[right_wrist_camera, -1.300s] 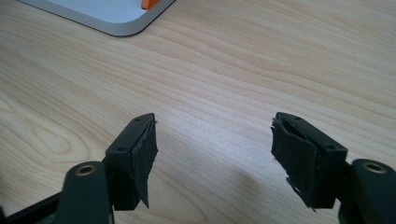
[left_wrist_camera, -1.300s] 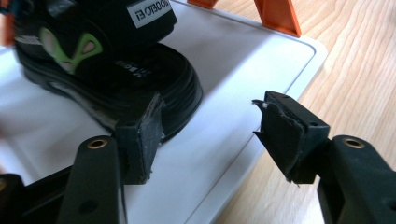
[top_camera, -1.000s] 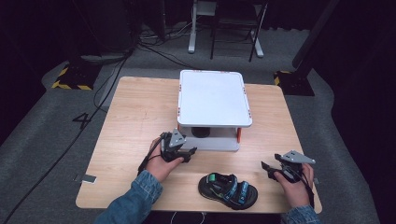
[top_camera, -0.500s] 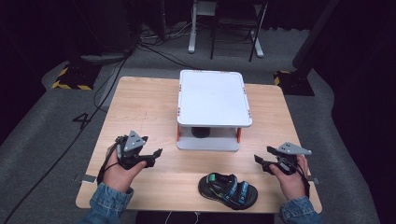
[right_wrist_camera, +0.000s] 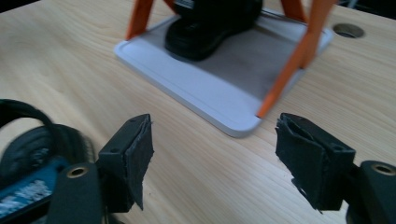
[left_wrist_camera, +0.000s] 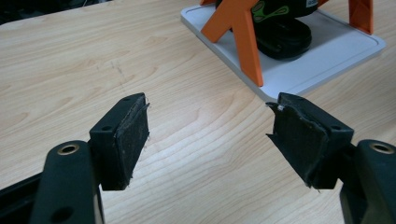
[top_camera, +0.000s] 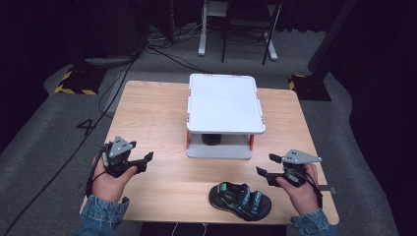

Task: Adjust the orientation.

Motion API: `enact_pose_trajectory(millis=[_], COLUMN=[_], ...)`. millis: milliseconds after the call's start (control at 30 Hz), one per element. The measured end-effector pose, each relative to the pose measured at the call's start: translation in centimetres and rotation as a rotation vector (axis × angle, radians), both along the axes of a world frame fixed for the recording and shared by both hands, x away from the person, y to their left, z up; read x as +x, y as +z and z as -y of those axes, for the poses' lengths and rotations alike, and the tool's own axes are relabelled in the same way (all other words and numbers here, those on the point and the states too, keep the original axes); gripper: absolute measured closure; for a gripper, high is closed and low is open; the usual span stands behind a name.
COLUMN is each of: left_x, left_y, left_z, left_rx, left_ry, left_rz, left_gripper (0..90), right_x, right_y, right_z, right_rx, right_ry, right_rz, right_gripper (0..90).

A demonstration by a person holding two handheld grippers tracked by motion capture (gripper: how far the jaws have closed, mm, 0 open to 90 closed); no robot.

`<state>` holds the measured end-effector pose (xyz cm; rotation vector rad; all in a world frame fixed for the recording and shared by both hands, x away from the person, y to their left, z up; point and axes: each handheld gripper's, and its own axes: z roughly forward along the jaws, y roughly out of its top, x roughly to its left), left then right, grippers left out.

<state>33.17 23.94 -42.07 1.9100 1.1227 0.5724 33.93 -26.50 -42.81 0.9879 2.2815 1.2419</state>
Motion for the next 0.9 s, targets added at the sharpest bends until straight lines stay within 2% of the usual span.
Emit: enact_pose_trajectory(millis=[33, 133, 267, 333, 500, 633, 667, 700, 733, 767, 833, 900], left_x=[-0.1, -0.3, -0.5, -0.6, -0.8, -0.9, -0.9, -0.9, -0.9, -0.9, -0.9, -0.8], left_y=[0.0, -0.1, -0.2, -0.3, -0.5, -0.7, -0.7, -0.7, -0.8, -0.8, -0.8, -0.9], left_z=[-0.1, -0.2, -0.4, -0.5, -0.5, -0.4, -0.4, -0.4, -0.3, -0.3, -0.3, -0.3], left_rx=[-0.004, -0.004, -0.004, 0.003, 0.006, 0.007, 0.01, 0.011, 0.01, 0.011, 0.008, 0.011], left_ry=[0.005, 0.01, 0.018, 0.02, 0.018, 0.019, 0.017, 0.014, 0.015, 0.012, 0.011, 0.012], left_rz=[-0.003, -0.004, -0.006, -0.01, -0.019, -0.02, -0.022, -0.023, -0.024, -0.023, -0.023, -0.028], left_gripper=[27.6, 27.6, 27.5, 27.5, 27.4, 27.4, 27.5, 27.5, 27.5, 27.5, 27.5, 27.5], right_x=[-0.2, -0.4, -0.6, -0.9, -2.1, -3.0, -3.1, -3.1, -3.1, -2.9, -2.8, -2.7], right_y=[0.3, 0.4, 0.4, 0.5, 0.8, 0.5, 0.3, 0.0, 0.0, -0.2, -0.3, -0.6], right_z=[-1.0, -1.7, -3.2, -4.0, -6.0, -7.4, -7.7, -7.9, -7.9, -7.5, -7.2, -6.5], right_rx=[0.0, 0.004, 0.065, 0.081, 0.077, 0.051, 0.037, 0.008, 0.008, -0.016, -0.018, -0.035], right_ry=[0.031, 0.053, 0.096, 0.112, 0.196, 0.259, 0.266, 0.266, 0.266, 0.236, 0.224, 0.204], right_rz=[0.0, -0.005, -0.016, -0.021, -0.02, -0.046, -0.055, -0.094, -0.094, -0.138, -0.148, -0.186], right_gripper=[27.5, 26.2, 19.5, 19.2, 16.5, 18.6, 20.2, 24.3, 24.3, 28.8, 30.9, 33.6])
